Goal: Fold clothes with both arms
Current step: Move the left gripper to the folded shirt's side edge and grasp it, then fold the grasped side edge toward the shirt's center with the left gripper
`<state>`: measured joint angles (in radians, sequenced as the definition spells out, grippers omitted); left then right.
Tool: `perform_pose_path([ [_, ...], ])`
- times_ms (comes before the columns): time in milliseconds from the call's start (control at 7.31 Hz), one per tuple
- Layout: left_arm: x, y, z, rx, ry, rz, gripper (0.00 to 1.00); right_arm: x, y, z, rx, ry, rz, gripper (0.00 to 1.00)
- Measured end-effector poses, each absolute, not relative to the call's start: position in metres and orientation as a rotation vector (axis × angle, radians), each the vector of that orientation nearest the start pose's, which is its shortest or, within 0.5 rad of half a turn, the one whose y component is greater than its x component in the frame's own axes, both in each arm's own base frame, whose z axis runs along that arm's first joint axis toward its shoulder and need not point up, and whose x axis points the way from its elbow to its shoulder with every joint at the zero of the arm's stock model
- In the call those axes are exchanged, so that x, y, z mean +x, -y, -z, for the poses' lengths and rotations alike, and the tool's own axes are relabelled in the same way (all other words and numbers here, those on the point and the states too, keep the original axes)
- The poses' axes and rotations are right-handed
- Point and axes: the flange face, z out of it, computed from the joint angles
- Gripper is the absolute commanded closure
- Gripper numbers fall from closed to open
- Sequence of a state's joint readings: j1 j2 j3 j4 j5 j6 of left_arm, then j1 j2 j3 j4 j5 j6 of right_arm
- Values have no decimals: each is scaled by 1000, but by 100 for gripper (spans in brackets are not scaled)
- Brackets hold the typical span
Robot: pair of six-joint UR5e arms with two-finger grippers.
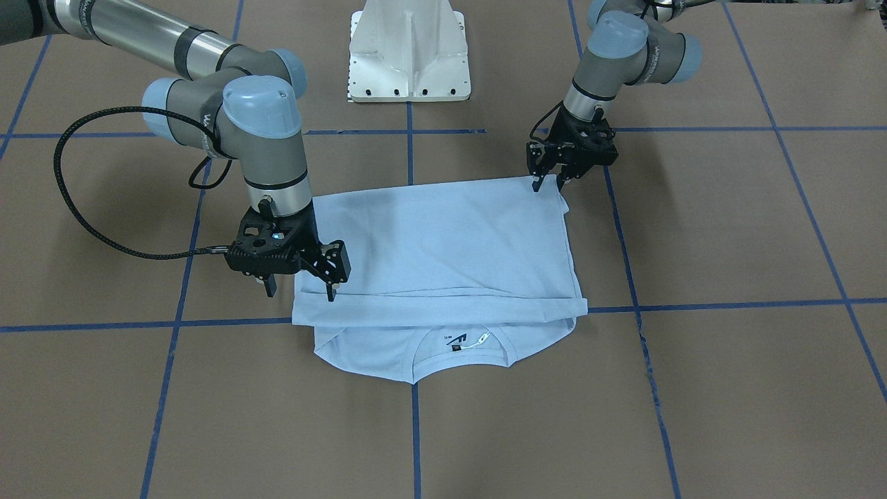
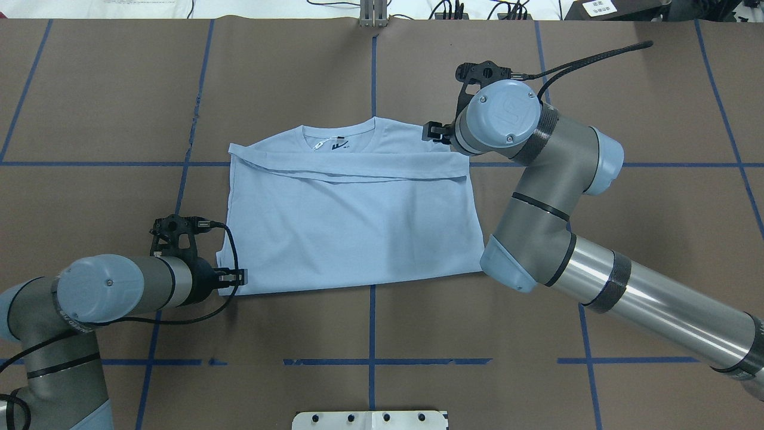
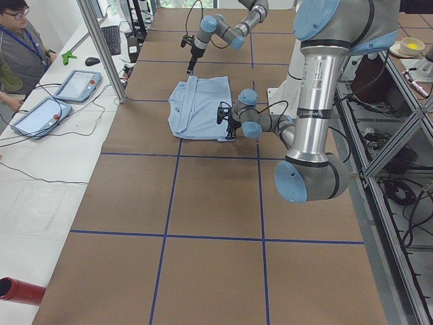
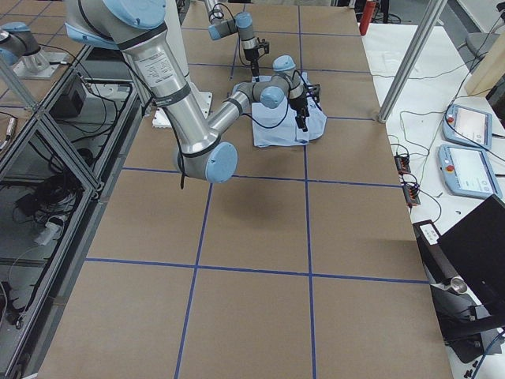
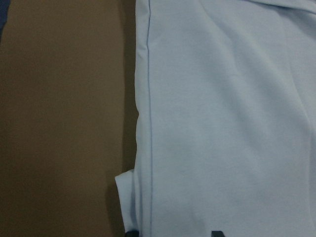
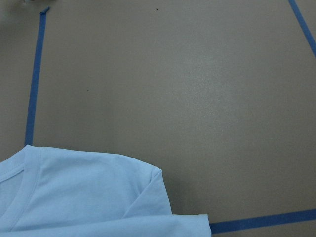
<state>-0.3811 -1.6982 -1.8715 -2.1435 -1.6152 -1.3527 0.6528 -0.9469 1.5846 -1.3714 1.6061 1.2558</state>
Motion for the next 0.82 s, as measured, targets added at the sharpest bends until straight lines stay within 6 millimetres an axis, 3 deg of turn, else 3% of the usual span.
perform_pose_path([
  [410, 456, 321, -393, 260, -963, 124, 100, -481, 530, -267, 361, 759, -303, 0],
  [684, 438, 322, -405, 275, -935, 103, 100, -481, 530, -268, 360, 758, -303, 0],
  [820, 426, 333, -411, 307, -913, 84, 100, -481, 530, -268, 360, 757, -303, 0],
])
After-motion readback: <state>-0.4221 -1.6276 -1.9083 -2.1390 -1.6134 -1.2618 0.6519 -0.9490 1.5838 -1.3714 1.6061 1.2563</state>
